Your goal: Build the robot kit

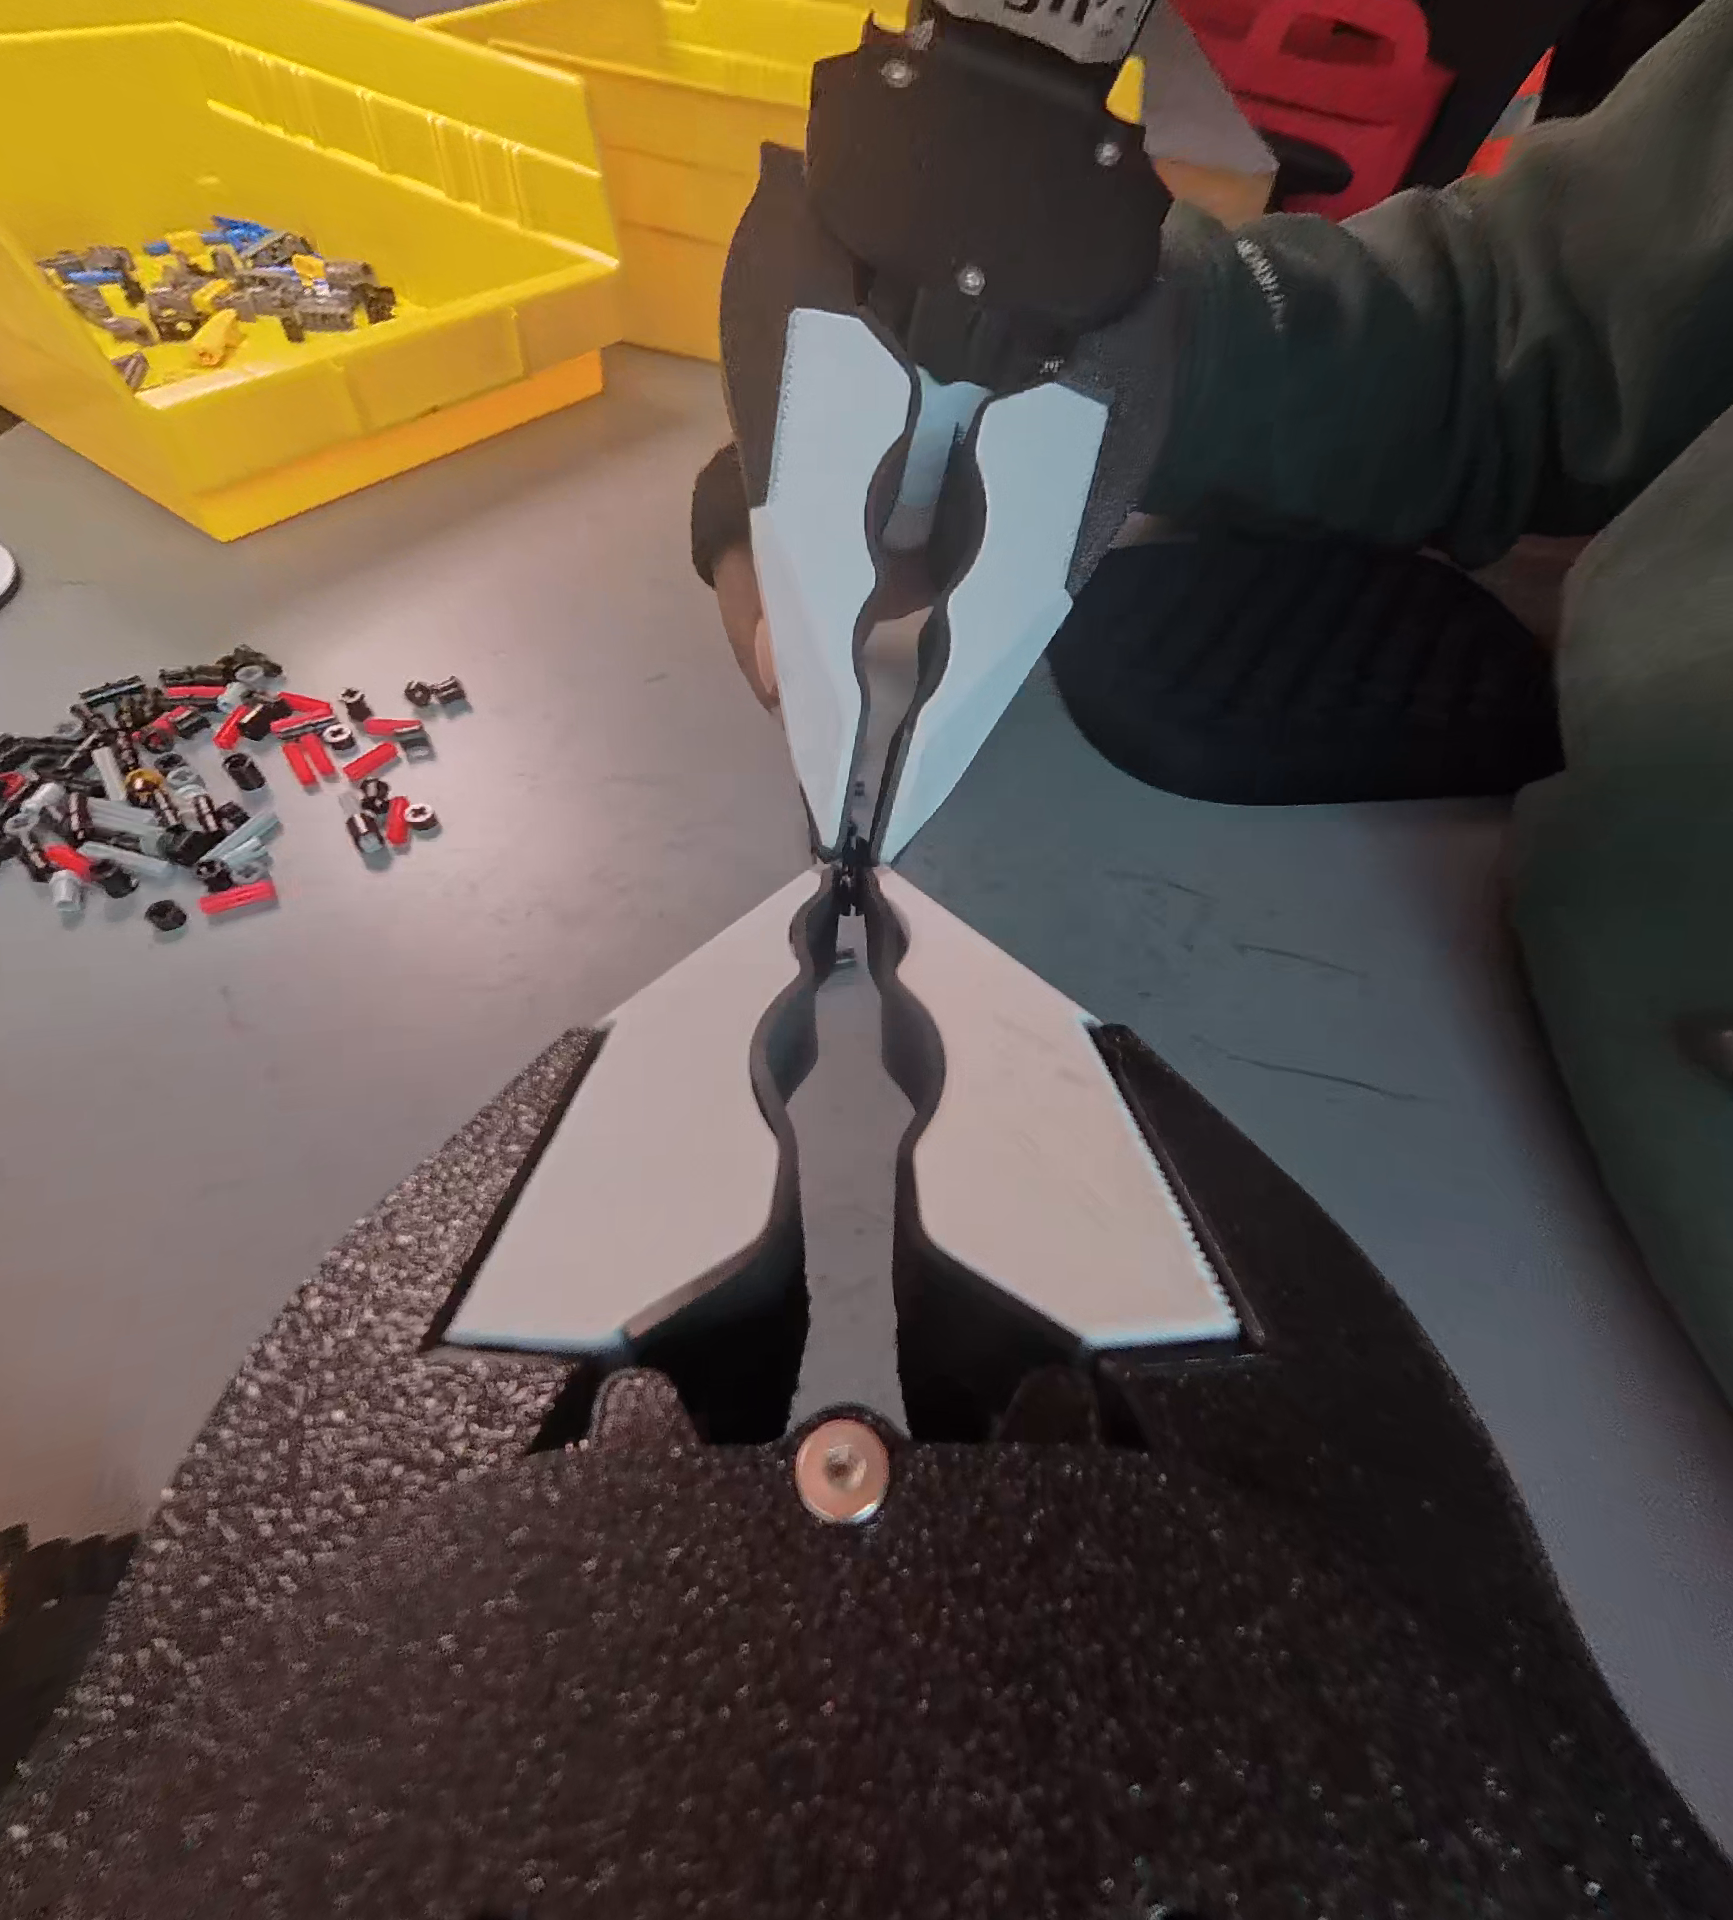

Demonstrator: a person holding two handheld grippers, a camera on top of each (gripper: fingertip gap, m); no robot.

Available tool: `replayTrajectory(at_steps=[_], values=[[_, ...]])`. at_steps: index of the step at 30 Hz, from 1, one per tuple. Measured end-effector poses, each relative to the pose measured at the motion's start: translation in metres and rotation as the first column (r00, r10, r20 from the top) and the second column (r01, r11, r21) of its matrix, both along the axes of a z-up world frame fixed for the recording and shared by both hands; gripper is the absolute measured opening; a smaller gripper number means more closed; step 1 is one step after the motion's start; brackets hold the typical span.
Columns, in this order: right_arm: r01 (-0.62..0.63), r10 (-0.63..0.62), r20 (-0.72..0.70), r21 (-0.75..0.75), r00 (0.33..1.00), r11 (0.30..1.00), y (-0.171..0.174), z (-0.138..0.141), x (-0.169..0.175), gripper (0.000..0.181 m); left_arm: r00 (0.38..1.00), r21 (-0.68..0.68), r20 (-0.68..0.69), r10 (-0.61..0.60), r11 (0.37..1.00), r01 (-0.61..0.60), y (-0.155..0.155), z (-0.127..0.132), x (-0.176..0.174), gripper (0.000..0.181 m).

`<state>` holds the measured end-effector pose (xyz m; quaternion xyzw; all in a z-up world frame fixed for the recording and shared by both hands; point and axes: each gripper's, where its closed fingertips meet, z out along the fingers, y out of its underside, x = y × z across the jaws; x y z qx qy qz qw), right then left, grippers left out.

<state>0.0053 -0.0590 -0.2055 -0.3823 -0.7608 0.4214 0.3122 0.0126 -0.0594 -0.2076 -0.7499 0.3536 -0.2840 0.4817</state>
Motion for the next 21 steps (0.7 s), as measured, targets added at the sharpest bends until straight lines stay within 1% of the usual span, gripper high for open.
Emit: replayTrajectory(at_steps=[3, 5, 7, 9, 12, 15, 17, 18, 19, 21], values=[[0.061, -0.067, 0.105, 0.062, 0.992, 0.996, 0.010, -0.026, -0.007, 0.004, 0.986, -0.016, -0.154, 0.070, 0.997, -0.073, 0.010, -0.022, -0.008, 0.004], [0.076, -0.094, 0.167, 0.115, 0.981, 0.990, 0.012, -0.042, -0.010, 0.004, 0.958, -0.021, -0.273, 0.087, 0.995, -0.096, 0.013, -0.038, -0.011, 0.003], [0.075, -0.106, 0.200, 0.155, 0.974, 0.985, 0.013, -0.051, -0.010, 0.004, 0.937, -0.020, -0.338, 0.090, 0.994, -0.103, 0.013, -0.047, -0.011, 0.003], [0.080, -0.114, 0.213, 0.165, 0.970, 0.983, 0.014, -0.054, -0.010, 0.005, 0.926, -0.021, -0.367, 0.092, 0.994, -0.107, 0.014, -0.052, -0.012, 0.003], [0.084, -0.119, 0.216, 0.167, 0.969, 0.982, 0.015, -0.055, -0.010, 0.007, 0.923, -0.031, -0.374, 0.091, 0.993, -0.111, 0.014, -0.054, -0.013, 0.004], [0.090, -0.119, 0.208, 0.147, 0.971, 0.985, 0.016, -0.051, -0.009, 0.012, 0.924, -0.041, -0.371, 0.091, 0.993, -0.114, 0.013, -0.054, -0.014, 0.010], [0.107, -0.125, 0.170, 0.108, 0.978, 0.988, 0.020, -0.040, -0.010, 0.017, 0.936, -0.003, -0.326, 0.136, 0.989, -0.145, 0.017, -0.043, -0.018, 0.017], [0.127, -0.135, 0.121, 0.071, 0.983, 0.989, 0.023, -0.028, -0.013, 0.018, 0.946, 0.038, -0.274, 0.176, 0.984, -0.172, 0.022, -0.029, -0.020, 0.020], [0.160, -0.161, 0.052, 0.022, 0.986, 0.987, 0.029, -0.013, -0.017, 0.020, 0.950, 0.098, -0.204, 0.236, 0.970, -0.220, 0.028, -0.011, -0.025, 0.024], [0.222, -0.228, -0.072, -0.090, 0.971, 0.971, 0.043, 0.018, -0.023, 0.023, 0.933, 0.210, -0.040, 0.357, 0.916, -0.341, 0.039, 0.027, -0.041, 0.032]])
